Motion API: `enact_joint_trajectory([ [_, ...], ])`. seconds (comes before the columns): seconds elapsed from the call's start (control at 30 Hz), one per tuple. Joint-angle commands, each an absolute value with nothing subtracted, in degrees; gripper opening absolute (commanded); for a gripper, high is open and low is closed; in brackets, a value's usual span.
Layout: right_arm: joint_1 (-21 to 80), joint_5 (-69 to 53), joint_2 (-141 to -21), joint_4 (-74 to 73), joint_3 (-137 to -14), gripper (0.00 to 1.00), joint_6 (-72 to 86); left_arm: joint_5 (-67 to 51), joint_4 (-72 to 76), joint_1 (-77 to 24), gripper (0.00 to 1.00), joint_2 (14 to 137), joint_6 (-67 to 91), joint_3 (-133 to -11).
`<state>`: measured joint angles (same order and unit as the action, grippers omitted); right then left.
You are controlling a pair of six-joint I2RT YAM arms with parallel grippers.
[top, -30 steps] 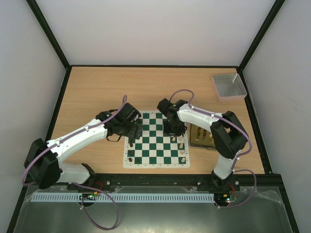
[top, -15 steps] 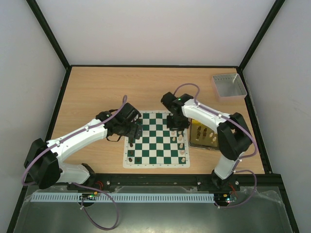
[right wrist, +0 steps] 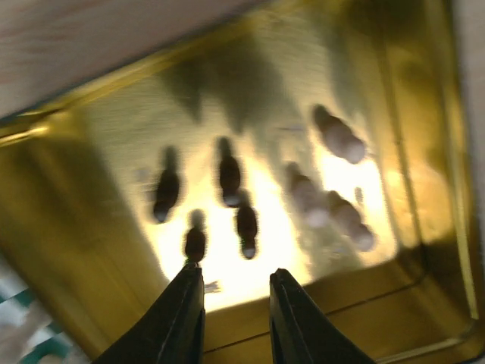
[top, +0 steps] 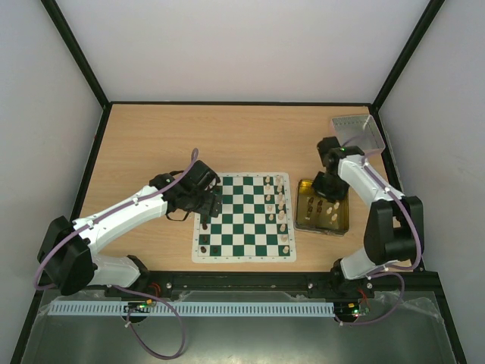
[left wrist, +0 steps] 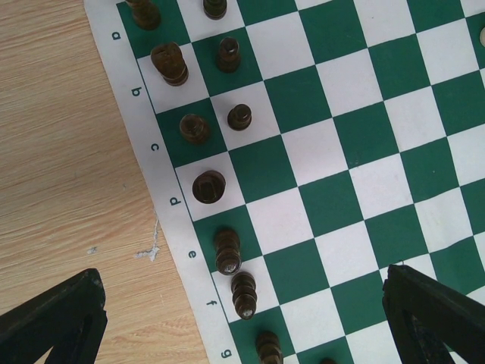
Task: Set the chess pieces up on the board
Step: Pick up the chess piece from the storage box.
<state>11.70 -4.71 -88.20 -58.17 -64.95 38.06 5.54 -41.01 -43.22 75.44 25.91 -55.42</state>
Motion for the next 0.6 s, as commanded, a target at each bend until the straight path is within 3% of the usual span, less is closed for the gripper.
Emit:
enact_joint_trajectory([
  [0.0,5.8,-4.9,-84.8,-56.8,-58.9,0.23,40.5,5.2,-41.2,-43.5,0.99,75.3,25.5,-54.6],
  [0.57,2.7,-5.5,-84.6,-53.5,-54.9,0.23,41.1,4.8,-41.3,-43.5,0.99,75.3,25.5,-54.5],
])
